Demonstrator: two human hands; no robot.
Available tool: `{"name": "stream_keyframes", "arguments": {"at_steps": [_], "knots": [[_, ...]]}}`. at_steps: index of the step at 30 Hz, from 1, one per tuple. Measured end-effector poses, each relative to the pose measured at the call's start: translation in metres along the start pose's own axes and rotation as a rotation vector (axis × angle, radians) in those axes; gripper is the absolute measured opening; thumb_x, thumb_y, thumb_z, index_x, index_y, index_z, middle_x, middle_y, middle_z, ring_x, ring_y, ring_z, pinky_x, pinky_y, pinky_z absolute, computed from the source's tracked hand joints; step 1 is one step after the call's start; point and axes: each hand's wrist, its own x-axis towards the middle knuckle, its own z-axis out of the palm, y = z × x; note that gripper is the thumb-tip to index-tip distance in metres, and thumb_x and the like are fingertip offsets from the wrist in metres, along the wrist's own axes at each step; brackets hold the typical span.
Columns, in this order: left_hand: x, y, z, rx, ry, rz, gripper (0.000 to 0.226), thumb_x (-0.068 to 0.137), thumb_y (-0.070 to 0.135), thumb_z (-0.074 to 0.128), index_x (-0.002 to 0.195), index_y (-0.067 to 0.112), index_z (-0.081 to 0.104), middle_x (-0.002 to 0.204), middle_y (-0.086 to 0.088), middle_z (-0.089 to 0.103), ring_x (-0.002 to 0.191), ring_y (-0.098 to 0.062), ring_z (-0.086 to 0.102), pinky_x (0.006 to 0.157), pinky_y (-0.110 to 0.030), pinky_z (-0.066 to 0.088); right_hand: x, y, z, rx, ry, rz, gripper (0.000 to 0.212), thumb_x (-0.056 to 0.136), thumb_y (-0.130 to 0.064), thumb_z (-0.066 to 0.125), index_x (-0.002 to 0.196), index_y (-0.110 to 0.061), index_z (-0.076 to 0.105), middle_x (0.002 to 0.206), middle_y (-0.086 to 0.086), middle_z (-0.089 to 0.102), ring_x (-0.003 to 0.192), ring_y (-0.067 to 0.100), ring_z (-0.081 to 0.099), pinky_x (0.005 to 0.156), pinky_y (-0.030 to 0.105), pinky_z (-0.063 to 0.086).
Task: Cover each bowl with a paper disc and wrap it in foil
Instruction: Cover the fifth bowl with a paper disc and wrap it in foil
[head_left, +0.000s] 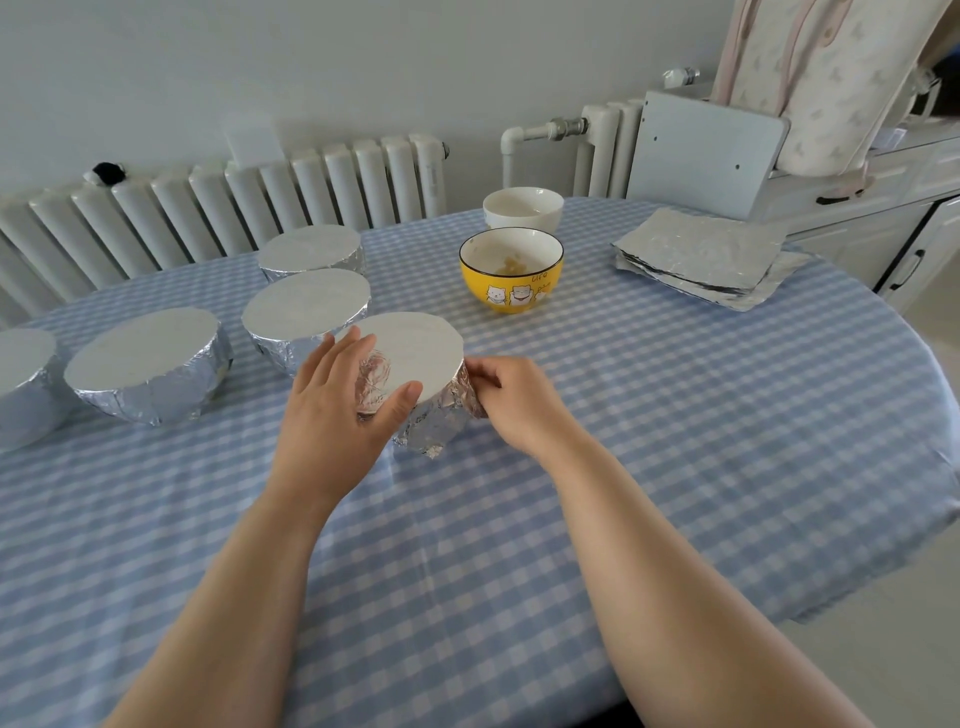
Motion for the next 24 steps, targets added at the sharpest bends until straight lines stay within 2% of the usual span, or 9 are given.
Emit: {"name": "stream_keyframes", "arguments": {"at_steps": [2, 4, 6, 9, 13, 16, 20, 24], "knots": [[-0.001, 0.001, -0.001, 0.008, -0.001, -0.009, 0.100, 0.072, 0.081, 0.037, 0.145, 0.013, 0.044, 0.156, -0.001, 0.037, 0.147, -0.021, 0.022, 0.118, -0.039, 0.023, -0.005, 0.002, 0.003, 0.069, -0.049, 0.015, 0.037, 0.103, -0.015, 0.041, 0.124, -0.029, 0.068, 0.107, -0.009, 0.073, 0.095, 0.007, 0.067, 0.078, 0.019, 0.052], [-0.001, 0.003, -0.002, -0.006, -0.001, -0.018, 0.104, 0.071, 0.081, 0.038, 0.148, 0.012, 0.040, 0.156, -0.002, 0.037, 0.147, -0.022, 0.022, 0.118, -0.040, 0.024, -0.006, 0.005, 0.006, 0.194, -0.053, 0.056, 0.037, 0.104, -0.014, 0.040, 0.125, -0.027, 0.067, 0.107, -0.007, 0.073, 0.097, 0.007, 0.067, 0.086, 0.024, 0.054], [-0.001, 0.003, -0.001, -0.036, -0.003, -0.029, 0.105, 0.070, 0.081, 0.039, 0.149, 0.012, 0.037, 0.156, -0.002, 0.038, 0.146, -0.021, 0.024, 0.117, -0.039, 0.025, -0.003, 0.007, 0.008, 0.409, -0.024, 0.157, 0.036, 0.105, -0.011, 0.038, 0.124, -0.018, 0.068, 0.100, -0.002, 0.074, 0.089, 0.007, 0.068, 0.090, 0.029, 0.055], [0.000, 0.002, 0.000, -0.061, 0.000, -0.016, 0.101, 0.074, 0.079, 0.038, 0.149, 0.011, 0.037, 0.154, -0.004, 0.040, 0.145, -0.022, 0.027, 0.115, -0.036, 0.024, 0.004, 0.007, 0.011, 0.666, 0.014, 0.334, 0.031, 0.105, -0.009, 0.040, 0.109, -0.007, 0.071, 0.098, 0.006, 0.072, 0.080, 0.013, 0.066, 0.086, 0.032, 0.055], [0.002, -0.003, -0.001, -0.089, -0.014, -0.032, 0.094, 0.083, 0.076, 0.029, 0.150, 0.011, 0.036, 0.154, -0.005, 0.039, 0.145, -0.022, 0.027, 0.117, -0.038, 0.024, 0.011, 0.005, 0.019, 0.659, 0.086, 0.369, 0.019, 0.098, -0.006, 0.057, 0.087, -0.011, 0.072, 0.086, 0.008, 0.073, 0.074, 0.017, 0.064, 0.088, 0.038, 0.058], [0.003, -0.008, -0.003, -0.147, -0.001, -0.069, 0.092, 0.083, 0.075, 0.030, 0.149, 0.011, 0.039, 0.149, -0.004, 0.046, 0.141, -0.022, 0.034, 0.116, -0.044, 0.030, 0.010, 0.002, 0.023, 0.664, 0.122, 0.368, 0.014, 0.094, -0.008, 0.064, 0.084, -0.014, 0.072, 0.080, 0.004, 0.074, 0.076, 0.017, 0.067, 0.089, 0.039, 0.058], [0.003, -0.009, -0.003, -0.197, 0.018, -0.099, 0.087, 0.083, 0.071, 0.036, 0.148, 0.012, 0.039, 0.146, -0.002, 0.048, 0.139, -0.021, 0.037, 0.112, -0.044, 0.034, 0.011, 0.003, 0.034, 0.556, 0.200, 0.322, 0.017, 0.092, -0.017, 0.068, 0.078, -0.025, 0.072, 0.081, -0.001, 0.075, 0.089, 0.023, 0.072, 0.088, 0.042, 0.058], [0.003, -0.010, -0.003, -0.241, 0.030, -0.113, 0.089, 0.081, 0.072, 0.037, 0.148, 0.013, 0.039, 0.146, -0.001, 0.048, 0.138, -0.020, 0.038, 0.113, -0.042, 0.033, 0.010, 0.002, 0.037, 0.522, 0.210, 0.290, 0.014, 0.096, -0.015, 0.062, 0.085, -0.021, 0.069, 0.090, 0.005, 0.075, 0.088, 0.023, 0.072, 0.085, 0.042, 0.059]]}}
